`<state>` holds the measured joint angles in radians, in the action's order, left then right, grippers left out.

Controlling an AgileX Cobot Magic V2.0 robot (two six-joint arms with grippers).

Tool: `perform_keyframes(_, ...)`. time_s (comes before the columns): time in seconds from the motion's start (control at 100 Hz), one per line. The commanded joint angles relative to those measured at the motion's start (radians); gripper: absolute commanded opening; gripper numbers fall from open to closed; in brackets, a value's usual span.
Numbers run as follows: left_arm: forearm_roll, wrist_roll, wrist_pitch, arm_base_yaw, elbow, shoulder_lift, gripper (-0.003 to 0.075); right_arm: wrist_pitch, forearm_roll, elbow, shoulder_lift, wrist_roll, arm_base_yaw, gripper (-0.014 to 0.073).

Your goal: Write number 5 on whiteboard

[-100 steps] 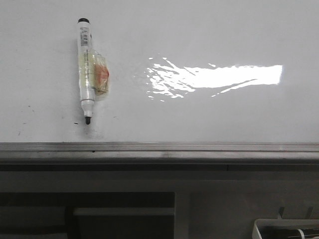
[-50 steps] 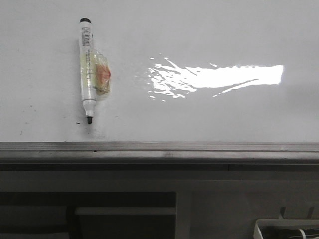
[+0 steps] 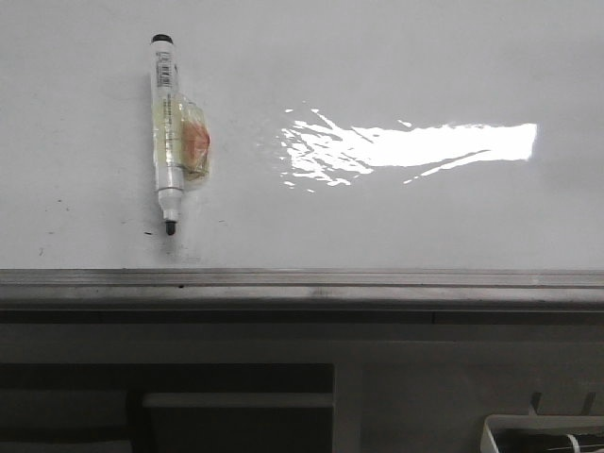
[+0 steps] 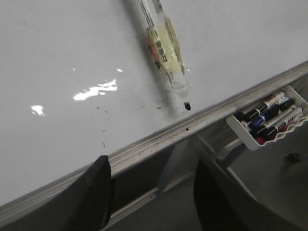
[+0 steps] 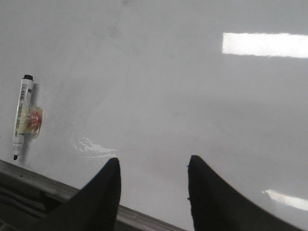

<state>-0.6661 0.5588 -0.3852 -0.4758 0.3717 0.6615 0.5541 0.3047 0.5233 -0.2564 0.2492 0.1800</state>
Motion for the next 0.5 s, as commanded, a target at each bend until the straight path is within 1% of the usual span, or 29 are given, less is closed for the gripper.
perform_keyframes(0.0,-0.072,-0.047,0.112,-0.037,0.036,0.083,0.0368,-0.057,-0.003,0.036,-0.023,0.016,0.009,0.0316)
perform_keyframes(0.09,-0.189,-0.047,0.152,-0.054,0.037,0.166,0.0368,-0.051,-0.003,0.036,-0.023,0.016,0.009,0.0316)
perform_keyframes(0.16,-0.250,-0.047,0.162,-0.066,0.045,0.224,0.0369,-0.051,-0.003,0.036,-0.023,0.016,0.009,0.0316)
perform_keyframes(0.34,-0.265,-0.047,0.173,-0.119,0.109,0.319,0.0368,-0.051,-0.003,0.036,-0.023,0.016,0.009,0.0316)
perform_keyframes(0.41,-0.267,-0.047,0.214,-0.145,0.133,0.334,0.0368,-0.051,-0.003,0.036,-0.023,0.016,0.009,0.0316)
perform_keyframes(0.49,-0.290,-0.047,0.294,-0.171,0.144,0.346,0.0368,-0.051,-0.003,0.036,-0.023,0.016,0.009,0.0316)
